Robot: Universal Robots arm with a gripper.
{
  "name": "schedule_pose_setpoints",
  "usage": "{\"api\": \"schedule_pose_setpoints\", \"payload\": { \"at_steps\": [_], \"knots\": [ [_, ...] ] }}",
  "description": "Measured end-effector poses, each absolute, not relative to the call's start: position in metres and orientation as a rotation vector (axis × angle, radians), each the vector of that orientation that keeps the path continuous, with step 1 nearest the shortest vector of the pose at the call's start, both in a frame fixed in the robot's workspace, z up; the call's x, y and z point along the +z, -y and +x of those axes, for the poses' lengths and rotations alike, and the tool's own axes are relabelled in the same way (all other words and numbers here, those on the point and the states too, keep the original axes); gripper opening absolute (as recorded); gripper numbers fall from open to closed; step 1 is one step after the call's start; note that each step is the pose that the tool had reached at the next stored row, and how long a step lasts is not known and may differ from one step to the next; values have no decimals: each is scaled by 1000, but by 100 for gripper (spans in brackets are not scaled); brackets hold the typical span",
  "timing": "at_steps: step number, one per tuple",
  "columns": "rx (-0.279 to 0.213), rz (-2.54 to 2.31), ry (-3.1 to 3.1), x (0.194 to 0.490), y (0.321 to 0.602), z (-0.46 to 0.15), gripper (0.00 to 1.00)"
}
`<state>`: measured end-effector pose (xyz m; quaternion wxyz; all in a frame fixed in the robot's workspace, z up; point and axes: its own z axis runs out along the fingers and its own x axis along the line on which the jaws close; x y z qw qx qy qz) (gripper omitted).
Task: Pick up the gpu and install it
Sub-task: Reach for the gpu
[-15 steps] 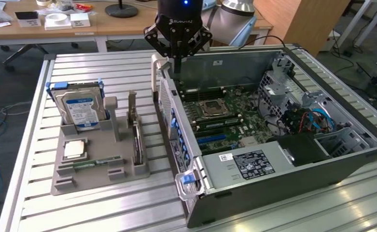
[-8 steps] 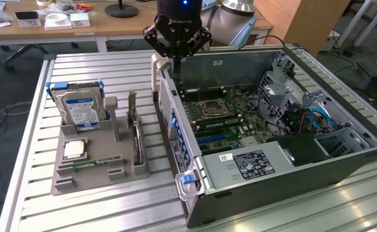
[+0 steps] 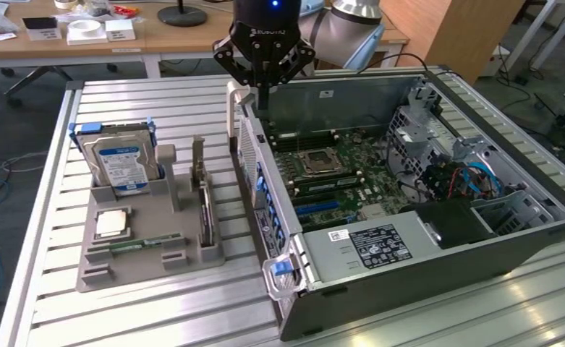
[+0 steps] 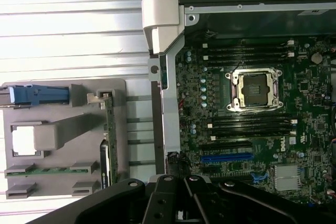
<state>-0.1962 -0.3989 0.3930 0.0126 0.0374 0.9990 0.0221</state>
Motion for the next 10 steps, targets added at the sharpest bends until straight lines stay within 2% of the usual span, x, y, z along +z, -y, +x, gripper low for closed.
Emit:
{"api": "schedule_pose_setpoints", "payload": {
  "at_steps": [10],
  "knots": [
    [69, 117, -3114, 393, 399, -198, 11]
  ]
}}
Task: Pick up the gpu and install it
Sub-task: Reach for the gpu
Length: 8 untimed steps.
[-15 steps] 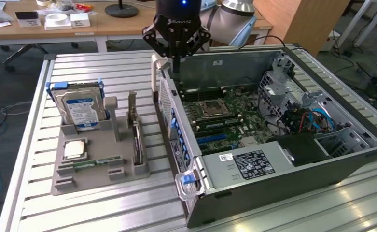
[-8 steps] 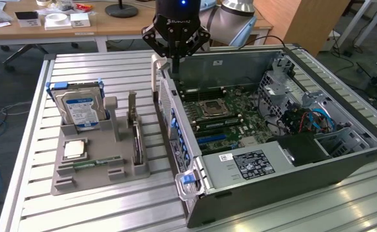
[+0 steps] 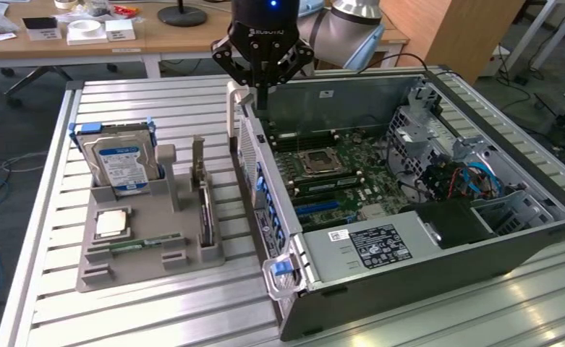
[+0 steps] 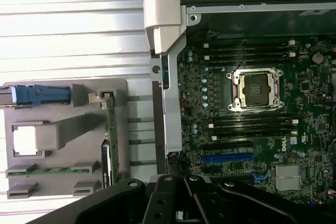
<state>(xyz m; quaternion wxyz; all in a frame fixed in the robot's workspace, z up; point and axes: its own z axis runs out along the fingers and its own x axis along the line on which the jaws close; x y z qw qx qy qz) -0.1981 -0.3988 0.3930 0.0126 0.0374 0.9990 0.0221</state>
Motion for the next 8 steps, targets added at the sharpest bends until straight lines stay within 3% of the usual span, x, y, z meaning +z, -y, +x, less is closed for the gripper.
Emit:
{"api": "schedule_pose_setpoints", "payload": {
  "at_steps": [8],
  "knots": [
    [69, 117, -3114, 393, 399, -205, 11]
  ]
}}
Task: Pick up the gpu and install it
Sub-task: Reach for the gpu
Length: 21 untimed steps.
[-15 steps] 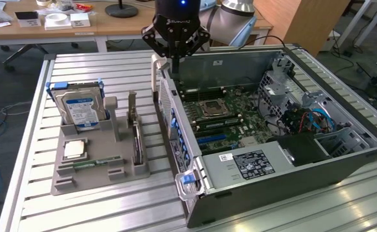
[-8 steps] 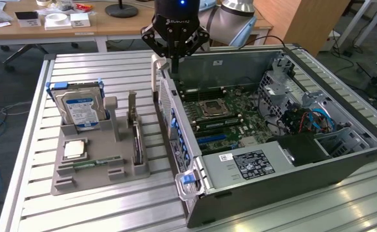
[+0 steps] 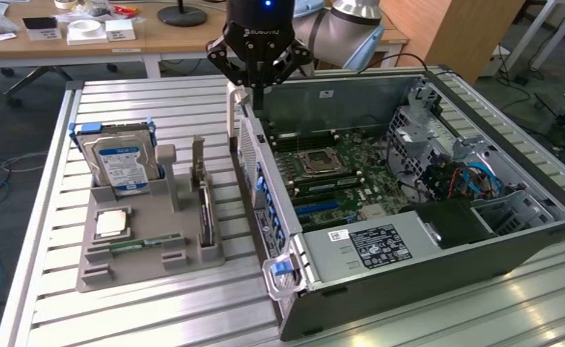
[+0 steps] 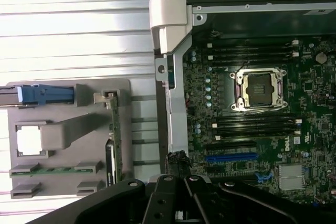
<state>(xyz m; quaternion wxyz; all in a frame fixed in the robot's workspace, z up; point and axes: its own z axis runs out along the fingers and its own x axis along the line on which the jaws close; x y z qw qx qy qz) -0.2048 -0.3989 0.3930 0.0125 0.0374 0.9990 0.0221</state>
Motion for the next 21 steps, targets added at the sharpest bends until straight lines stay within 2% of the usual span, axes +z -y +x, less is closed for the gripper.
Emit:
{"api": "schedule_pose_setpoints", "payload": {
  "at_steps": [21],
  "knots": [
    [69, 117, -3114, 393, 399, -224, 11]
  ]
}}
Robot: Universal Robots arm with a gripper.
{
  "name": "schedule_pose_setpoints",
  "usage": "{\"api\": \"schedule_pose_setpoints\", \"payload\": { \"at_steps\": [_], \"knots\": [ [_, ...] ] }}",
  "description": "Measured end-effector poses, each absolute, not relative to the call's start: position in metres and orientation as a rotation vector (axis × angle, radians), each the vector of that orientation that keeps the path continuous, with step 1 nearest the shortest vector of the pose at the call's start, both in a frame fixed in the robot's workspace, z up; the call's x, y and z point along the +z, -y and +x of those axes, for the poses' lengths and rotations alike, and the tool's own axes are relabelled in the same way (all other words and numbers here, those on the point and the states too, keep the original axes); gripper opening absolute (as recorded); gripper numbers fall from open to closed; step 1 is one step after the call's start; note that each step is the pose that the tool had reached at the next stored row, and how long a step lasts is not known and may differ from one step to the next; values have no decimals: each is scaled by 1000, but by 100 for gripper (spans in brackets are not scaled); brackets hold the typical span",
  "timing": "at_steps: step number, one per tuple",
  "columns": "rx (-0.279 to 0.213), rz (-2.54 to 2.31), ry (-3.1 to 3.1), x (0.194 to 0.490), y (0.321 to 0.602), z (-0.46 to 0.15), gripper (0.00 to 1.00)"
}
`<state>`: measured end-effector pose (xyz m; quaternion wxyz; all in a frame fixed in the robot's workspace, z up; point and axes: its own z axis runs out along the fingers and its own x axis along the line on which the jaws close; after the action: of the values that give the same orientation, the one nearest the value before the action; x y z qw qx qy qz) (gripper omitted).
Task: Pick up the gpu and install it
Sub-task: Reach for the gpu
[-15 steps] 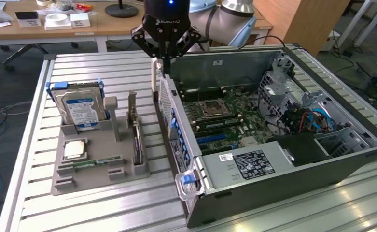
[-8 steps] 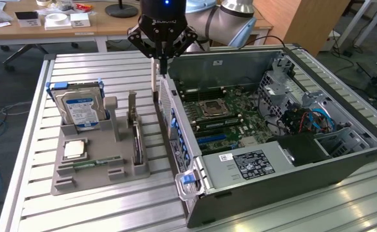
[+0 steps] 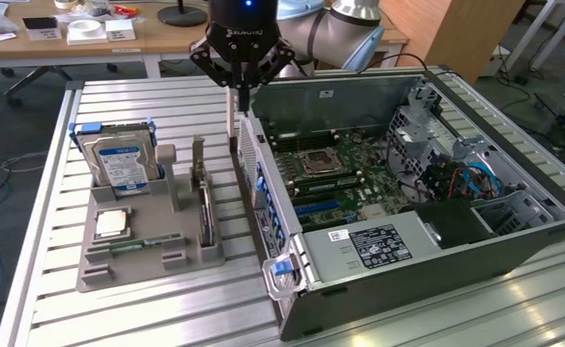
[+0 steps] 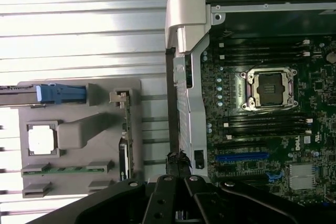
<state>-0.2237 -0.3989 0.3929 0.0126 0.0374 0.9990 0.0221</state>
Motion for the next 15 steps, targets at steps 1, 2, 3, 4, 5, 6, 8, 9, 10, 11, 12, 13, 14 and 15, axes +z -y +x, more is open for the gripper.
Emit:
{"api": "schedule_pose_setpoints", "payload": {
  "at_steps": [1, 2, 3, 4, 5, 6, 8, 9, 10, 11, 12, 13, 14, 15],
  "knots": [
    [69, 116, -3114, 393, 399, -224, 11],
    [69, 117, -3114, 393, 399, -225, 11],
    [69, 117, -3113, 393, 399, -225, 11],
    [69, 116, -3113, 393, 399, -225, 11],
    [69, 117, -3114, 393, 399, -225, 11],
    [69, 117, -3113, 393, 399, -225, 11],
    [69, 117, -3113, 393, 399, -226, 11],
    [69, 117, -3113, 393, 399, -226, 11],
    [69, 117, -3113, 393, 399, -226, 11],
    [69, 117, -3113, 393, 399, -227, 11],
    [69, 117, -3113, 393, 399, -227, 11],
    [69, 117, -3113, 393, 399, -228, 11],
    [69, 116, -3113, 393, 399, -228, 11],
    [69, 117, -3114, 393, 399, -228, 11]
  ]
}}
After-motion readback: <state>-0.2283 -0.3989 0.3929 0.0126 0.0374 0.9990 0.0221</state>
